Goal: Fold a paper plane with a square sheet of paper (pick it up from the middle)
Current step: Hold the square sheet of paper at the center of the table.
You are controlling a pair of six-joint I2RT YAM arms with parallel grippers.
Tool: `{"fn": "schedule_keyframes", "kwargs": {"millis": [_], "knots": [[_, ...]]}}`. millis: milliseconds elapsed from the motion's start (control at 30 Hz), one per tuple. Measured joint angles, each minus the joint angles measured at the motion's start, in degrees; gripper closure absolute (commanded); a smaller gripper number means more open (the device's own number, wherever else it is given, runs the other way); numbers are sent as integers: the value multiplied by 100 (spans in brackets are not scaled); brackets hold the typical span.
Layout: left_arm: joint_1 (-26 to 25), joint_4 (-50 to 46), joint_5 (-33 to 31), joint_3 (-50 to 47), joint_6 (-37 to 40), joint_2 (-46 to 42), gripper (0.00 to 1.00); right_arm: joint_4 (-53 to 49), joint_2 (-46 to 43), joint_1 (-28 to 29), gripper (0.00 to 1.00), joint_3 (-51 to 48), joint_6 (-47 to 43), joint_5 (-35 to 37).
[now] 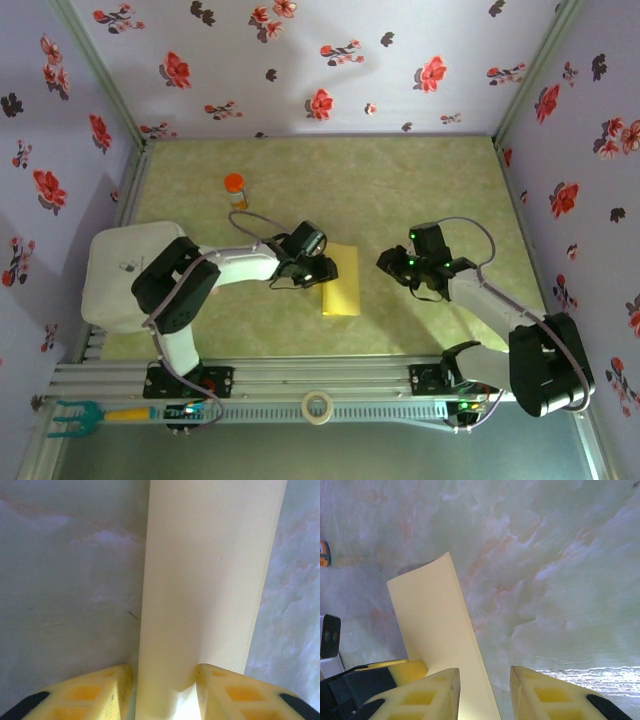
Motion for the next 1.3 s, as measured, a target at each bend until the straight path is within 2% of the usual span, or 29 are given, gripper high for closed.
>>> {"fn": "schedule_keyframes", "kwargs": {"millis": [633, 1300], "knots": [[-7, -413, -11, 339, -17, 175, 54, 42, 72, 0, 67, 0, 22, -105], [-7, -994, 2, 776, 258, 424, 54, 81, 214, 0, 67, -7, 55, -173]]}}
